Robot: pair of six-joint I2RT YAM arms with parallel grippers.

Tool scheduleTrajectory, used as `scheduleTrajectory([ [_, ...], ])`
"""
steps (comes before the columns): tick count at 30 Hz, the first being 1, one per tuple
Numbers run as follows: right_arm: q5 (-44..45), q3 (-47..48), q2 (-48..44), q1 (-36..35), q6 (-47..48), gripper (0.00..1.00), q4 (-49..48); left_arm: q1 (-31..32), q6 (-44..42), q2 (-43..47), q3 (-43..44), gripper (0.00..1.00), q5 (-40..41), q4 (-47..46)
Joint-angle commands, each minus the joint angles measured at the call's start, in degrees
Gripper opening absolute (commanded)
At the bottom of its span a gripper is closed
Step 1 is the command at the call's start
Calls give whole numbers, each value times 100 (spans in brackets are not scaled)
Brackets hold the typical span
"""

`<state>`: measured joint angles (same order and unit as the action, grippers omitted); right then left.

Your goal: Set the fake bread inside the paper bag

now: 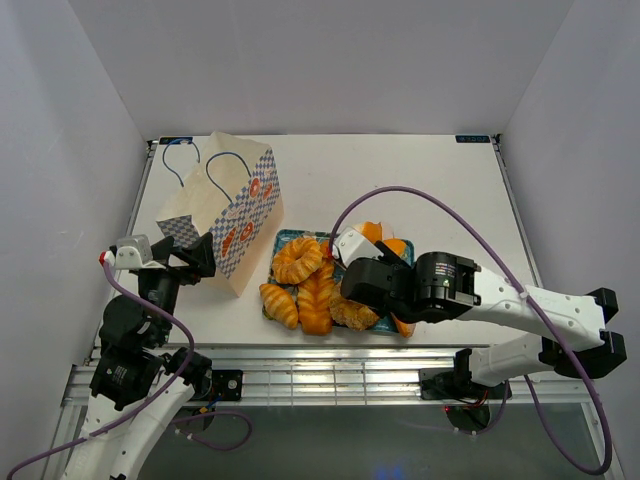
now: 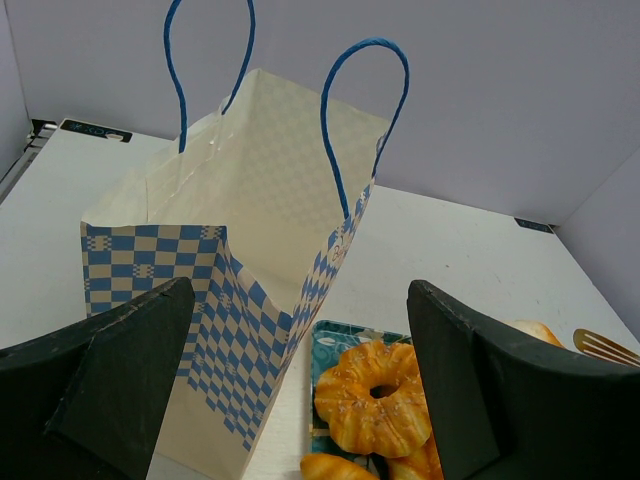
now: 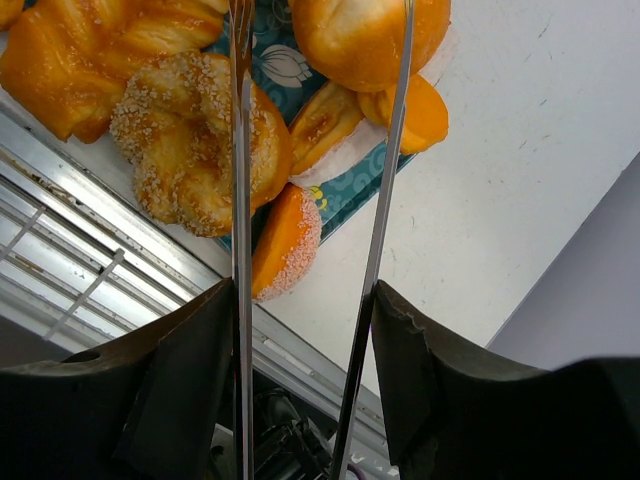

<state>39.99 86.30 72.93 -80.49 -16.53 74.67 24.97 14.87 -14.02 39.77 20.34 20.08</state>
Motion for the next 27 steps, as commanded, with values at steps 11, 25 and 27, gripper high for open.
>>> scheduleTrajectory([
  [11,290,-351,38,-143,-675,60,38,25,-2,-13,-57,98,-30,-12],
  [25,677,-808,213,-160,-913,58,47,25,-2,-13,-57,98,-12,-12],
  [27,756,-843,239,-160,-948,57,47,25,-2,-22,-48,98,-4,-12],
])
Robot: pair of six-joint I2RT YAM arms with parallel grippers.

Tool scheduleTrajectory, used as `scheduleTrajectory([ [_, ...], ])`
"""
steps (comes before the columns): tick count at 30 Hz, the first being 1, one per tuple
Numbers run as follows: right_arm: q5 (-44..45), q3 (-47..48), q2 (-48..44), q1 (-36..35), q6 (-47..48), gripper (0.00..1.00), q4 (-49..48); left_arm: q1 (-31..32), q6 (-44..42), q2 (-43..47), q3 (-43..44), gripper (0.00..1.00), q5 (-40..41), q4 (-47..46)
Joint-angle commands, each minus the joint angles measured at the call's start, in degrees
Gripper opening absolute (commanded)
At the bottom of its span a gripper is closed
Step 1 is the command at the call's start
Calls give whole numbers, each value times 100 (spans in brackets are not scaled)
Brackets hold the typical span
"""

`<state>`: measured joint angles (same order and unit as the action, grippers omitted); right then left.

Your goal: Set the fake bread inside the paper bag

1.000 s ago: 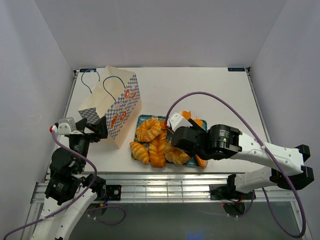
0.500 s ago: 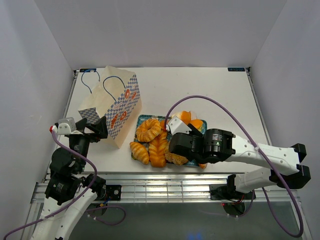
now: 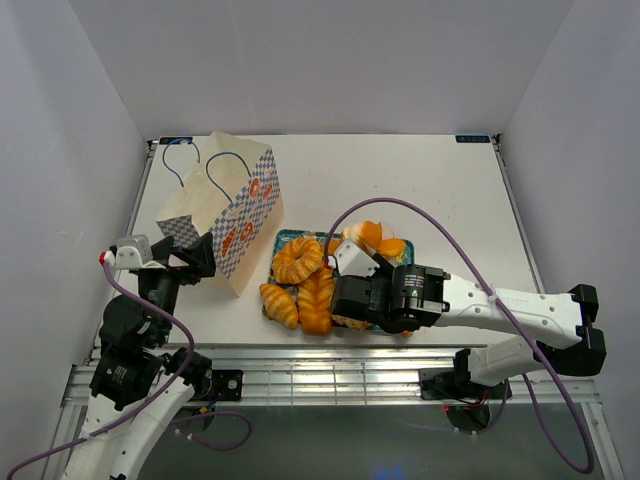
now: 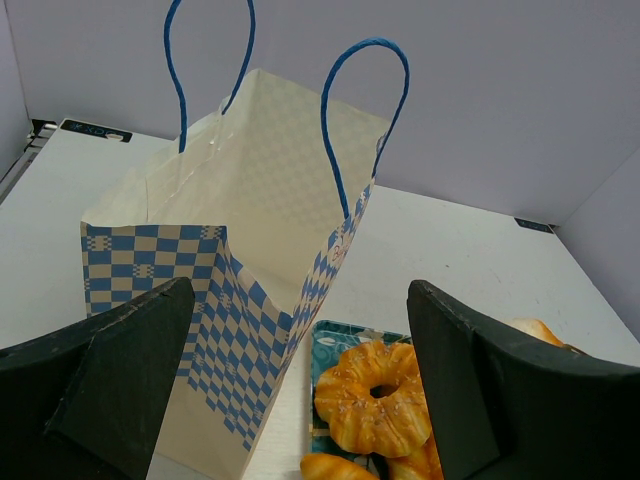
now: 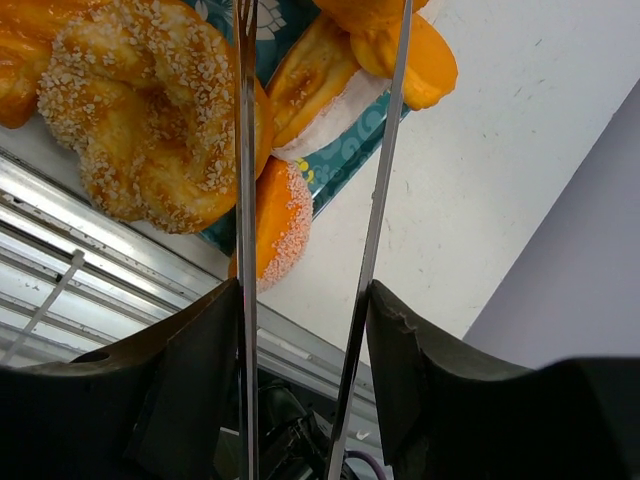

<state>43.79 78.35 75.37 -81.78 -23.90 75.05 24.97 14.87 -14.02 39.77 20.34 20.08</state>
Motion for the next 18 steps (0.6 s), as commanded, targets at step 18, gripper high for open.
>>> scheduleTrajectory([
  [18,279,-109,-31,-31,-176,37,1,25,-2,-13,-57,98,23,-12],
])
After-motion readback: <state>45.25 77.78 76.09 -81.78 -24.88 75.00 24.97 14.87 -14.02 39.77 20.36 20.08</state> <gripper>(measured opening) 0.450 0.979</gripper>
